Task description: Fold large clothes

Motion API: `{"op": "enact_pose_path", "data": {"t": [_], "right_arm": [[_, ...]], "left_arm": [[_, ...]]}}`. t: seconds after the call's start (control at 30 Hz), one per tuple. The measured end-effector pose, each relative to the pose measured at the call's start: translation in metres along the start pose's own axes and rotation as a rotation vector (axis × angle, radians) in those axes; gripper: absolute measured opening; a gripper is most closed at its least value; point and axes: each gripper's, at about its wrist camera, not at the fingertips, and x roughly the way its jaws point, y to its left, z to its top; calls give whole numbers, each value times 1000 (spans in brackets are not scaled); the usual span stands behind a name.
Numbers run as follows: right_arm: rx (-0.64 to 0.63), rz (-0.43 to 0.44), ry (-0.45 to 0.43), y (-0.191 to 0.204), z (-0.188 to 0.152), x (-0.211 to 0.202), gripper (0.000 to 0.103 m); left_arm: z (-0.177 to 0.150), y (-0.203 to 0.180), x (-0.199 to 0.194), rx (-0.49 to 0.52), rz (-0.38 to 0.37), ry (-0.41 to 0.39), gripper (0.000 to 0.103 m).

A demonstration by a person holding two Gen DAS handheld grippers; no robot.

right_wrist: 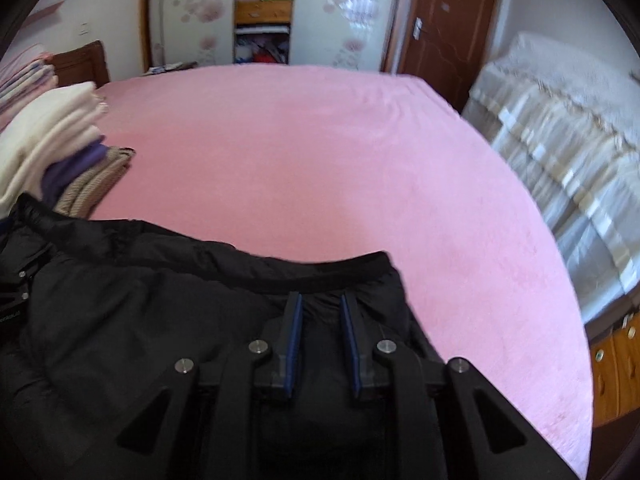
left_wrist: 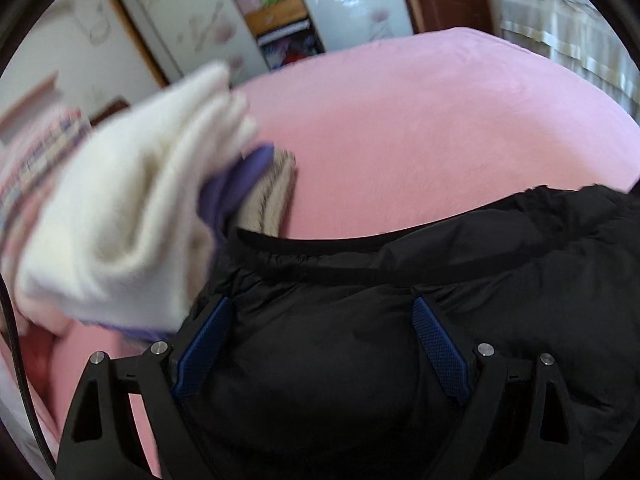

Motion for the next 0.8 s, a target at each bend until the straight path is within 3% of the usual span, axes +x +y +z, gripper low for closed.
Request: {"op": "enact_pose_path", "data": {"t": [0.2,0.47,0.67,0.8], "right_arm": [[88,25,33,-16,-12,27,19],[113,5,27,-24,-20,41,17],[85,-31,23,-18,-18,33,17],[92,-17,1,-18,-14,6,20]], "left_arm": [[-11,19,26,-106,-92,35,92],[-19,27,39,-146,-139,37,94],[-21,27,32,-146,-149,38,94],[-21,36,12,-163,-142,25,94]]}}
